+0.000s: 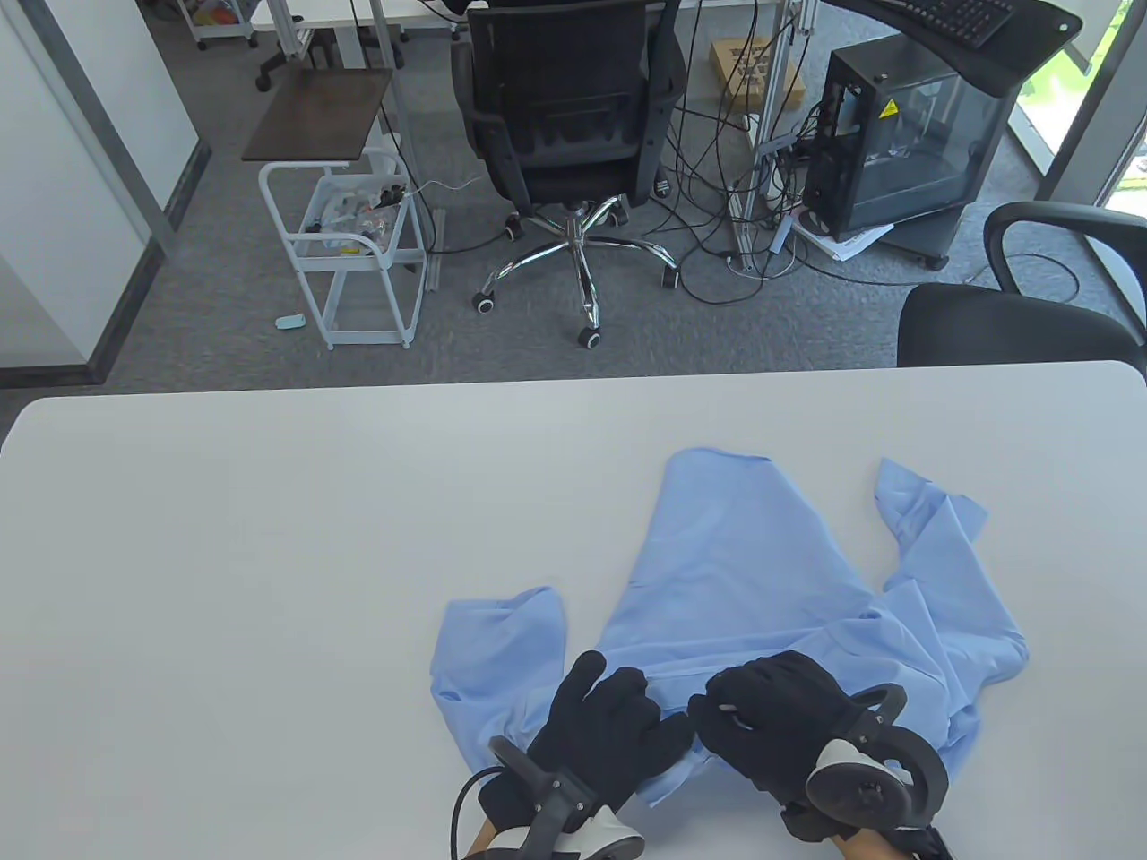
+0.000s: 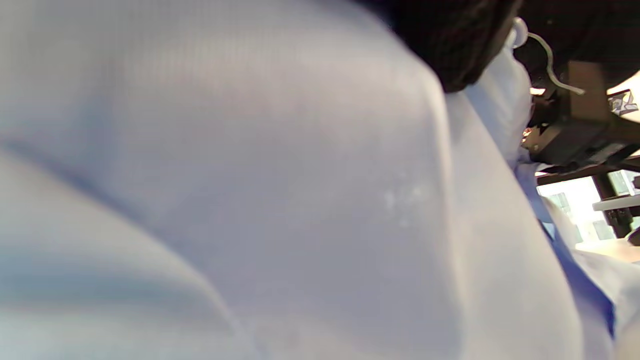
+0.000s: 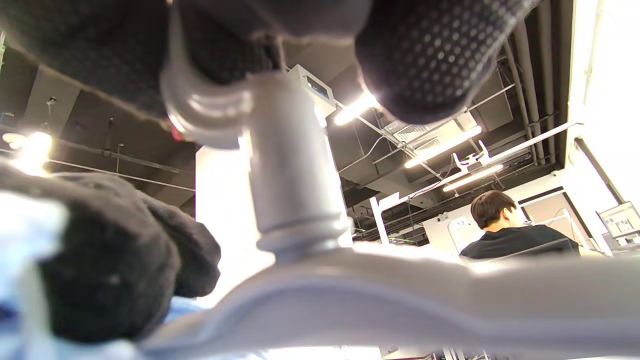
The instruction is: Remove long-sleeve shirt from gray hanger
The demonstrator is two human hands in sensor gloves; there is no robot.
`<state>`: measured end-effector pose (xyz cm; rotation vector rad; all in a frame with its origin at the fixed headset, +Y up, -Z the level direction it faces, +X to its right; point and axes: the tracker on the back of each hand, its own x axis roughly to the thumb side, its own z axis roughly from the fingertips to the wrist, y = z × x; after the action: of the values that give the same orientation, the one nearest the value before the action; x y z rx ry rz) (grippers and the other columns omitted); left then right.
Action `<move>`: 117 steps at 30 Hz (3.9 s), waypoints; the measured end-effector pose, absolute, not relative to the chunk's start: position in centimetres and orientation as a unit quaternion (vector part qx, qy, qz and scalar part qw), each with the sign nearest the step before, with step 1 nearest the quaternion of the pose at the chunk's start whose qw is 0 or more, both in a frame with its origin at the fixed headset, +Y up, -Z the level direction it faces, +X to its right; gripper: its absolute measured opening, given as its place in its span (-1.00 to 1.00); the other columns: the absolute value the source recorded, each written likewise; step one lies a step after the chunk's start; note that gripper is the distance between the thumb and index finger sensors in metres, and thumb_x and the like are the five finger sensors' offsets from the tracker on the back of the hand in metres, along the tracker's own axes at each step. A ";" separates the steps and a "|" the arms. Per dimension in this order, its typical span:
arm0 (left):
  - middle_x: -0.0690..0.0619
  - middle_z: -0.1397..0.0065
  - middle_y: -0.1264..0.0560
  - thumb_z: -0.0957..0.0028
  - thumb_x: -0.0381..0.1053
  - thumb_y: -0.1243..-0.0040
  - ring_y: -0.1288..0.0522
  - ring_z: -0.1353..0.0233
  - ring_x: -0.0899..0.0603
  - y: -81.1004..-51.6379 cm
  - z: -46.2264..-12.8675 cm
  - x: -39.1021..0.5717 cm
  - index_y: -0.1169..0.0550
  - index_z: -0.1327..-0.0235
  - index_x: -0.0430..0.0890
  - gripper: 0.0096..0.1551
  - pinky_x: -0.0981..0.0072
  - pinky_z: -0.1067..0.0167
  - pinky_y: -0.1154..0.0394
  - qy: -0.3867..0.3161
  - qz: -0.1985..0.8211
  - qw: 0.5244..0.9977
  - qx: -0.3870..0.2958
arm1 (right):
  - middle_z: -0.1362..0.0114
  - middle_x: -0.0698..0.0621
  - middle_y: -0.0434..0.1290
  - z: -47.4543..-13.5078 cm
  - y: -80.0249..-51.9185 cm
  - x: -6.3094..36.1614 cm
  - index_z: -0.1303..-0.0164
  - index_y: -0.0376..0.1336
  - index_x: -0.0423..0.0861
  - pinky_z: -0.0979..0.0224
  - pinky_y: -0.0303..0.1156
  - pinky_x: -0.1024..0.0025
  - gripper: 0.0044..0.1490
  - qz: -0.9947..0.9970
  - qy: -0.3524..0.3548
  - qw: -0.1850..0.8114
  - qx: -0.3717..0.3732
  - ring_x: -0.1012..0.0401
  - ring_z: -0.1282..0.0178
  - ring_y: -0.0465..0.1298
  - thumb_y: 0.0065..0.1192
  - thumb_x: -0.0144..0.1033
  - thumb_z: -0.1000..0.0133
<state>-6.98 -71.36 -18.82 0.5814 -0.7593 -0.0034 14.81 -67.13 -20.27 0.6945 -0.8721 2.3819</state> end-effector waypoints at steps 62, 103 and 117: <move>0.17 -0.50 -0.50 0.02 0.34 -0.18 -0.36 -0.69 -0.31 -70.7 -22.5 -12.4 -0.39 -0.30 0.35 -0.42 -0.28 -0.61 -0.10 -0.185 -0.029 0.946 0.266 | 0.42 0.29 0.48 -21.8 -67.2 21.4 0.21 0.51 -0.03 -0.16 0.64 0.22 -0.57 0.860 -0.370 0.313 0.159 0.45 0.53 0.56 0.43 0.16 -0.15; 0.34 -0.16 -0.68 0.06 0.31 -0.25 -0.57 -0.52 -0.07 -71.5 -23.5 -14.6 -0.41 -0.18 0.20 -0.44 -0.14 -0.57 -0.26 -0.162 0.091 0.952 0.243 | 0.33 0.27 0.49 -21.2 -67.0 23.6 0.08 0.49 -0.02 -0.26 0.59 0.15 -0.53 0.854 -0.393 0.309 0.145 0.43 0.42 0.58 0.38 0.19 -0.17; 0.33 -0.16 -0.69 0.04 0.35 -0.25 -0.59 -0.49 -0.06 -71.9 -23.8 -15.2 -0.41 -0.17 0.20 -0.43 -0.14 -0.56 -0.27 -0.159 0.122 0.950 0.238 | -0.06 0.12 0.46 -22.3 -67.9 24.3 -0.28 0.35 0.06 -0.53 0.29 -0.27 -0.53 0.829 -0.333 0.410 0.183 0.15 -0.24 0.56 0.27 -0.03 -0.20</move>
<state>-15.24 -71.89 -23.83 0.4835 -0.3237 0.2489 24.34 -67.87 -22.25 0.4617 -0.8390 2.0887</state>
